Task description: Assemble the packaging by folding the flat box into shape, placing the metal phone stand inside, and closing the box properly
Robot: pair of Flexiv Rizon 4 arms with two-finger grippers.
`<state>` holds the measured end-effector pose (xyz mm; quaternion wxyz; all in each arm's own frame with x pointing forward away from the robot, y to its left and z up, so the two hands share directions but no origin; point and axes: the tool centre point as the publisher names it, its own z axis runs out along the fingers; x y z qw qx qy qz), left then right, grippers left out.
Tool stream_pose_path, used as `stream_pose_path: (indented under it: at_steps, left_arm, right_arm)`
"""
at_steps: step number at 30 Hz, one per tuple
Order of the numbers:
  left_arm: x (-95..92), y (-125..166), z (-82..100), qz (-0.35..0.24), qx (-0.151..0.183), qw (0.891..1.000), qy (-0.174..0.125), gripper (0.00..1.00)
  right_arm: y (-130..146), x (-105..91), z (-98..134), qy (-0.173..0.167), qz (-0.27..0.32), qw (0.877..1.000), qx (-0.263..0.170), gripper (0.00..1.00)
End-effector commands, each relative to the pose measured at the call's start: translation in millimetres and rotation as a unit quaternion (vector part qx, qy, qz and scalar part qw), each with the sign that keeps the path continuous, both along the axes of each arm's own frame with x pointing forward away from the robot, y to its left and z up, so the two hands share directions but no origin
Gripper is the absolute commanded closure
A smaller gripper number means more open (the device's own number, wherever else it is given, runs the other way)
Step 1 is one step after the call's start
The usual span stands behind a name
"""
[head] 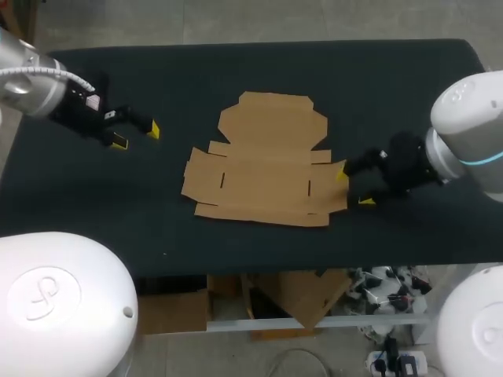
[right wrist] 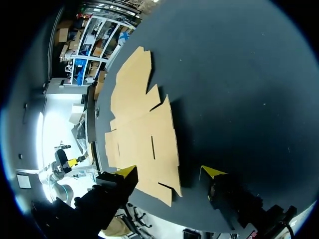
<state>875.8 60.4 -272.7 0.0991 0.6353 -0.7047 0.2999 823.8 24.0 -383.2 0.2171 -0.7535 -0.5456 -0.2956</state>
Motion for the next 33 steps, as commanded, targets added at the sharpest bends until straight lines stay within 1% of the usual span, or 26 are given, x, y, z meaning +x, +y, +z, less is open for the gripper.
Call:
stream_pose_path:
  at_steps: [1, 3, 8, 18, 24, 27, 29, 33]
  left_arm:
    - [3.9, -2, -1.0, -0.002, 0.003, 1.0, 0.005, 0.0]
    - [4.7, -2, -1.6, -0.002, 0.003, 1.0, 0.005, 0.0]
    - [6.5, 0, -3.3, 0.001, 0.003, 1.0, 0.009, 0.0]
    - [8.3, 4, -6.1, 0.003, 0.004, 1.0, 0.013, 0.0]
    - [9.4, 7, -9.2, 0.004, 0.004, 1.0, 0.017, 0.0]
    - [9.2, 8, -10.2, 0.004, 0.002, 1.0, 0.018, 0.0]
    - [9.1, 8, -10.6, 0.004, 0.002, 1.0, 0.019, 0.0]
    - [8.1, 10, -10.7, 0.006, 0.003, 1.0, 0.02, 0.0]
  right_arm:
    - [0, 9.7, -10, -0.004, 0.006, 1.0, 0.018, 0.59]
    - [2, 12.5, -11, -0.007, 0.008, 1.0, 0.02, 0.66]
    - [9, 15.9, -15, -0.011, 0.012, 1.0, 0.023, 0.7]
    - [17, 11.7, -24, -0.018, 0.011, 0.999, 0.027, 0.68]
    - [20, 8.4, -27, -0.025, -0.002, 0.999, 0.029, 0.69]
    - [21, 7.9, -29, -0.027, -0.001, 0.999, 0.033, 0.72]
    - [22, 8.6, -30, -0.026, -0.001, 0.999, 0.035, 1.0]
    - [24, 9.4, -32, -0.027, -0.001, 0.999, 0.035, 1.0]
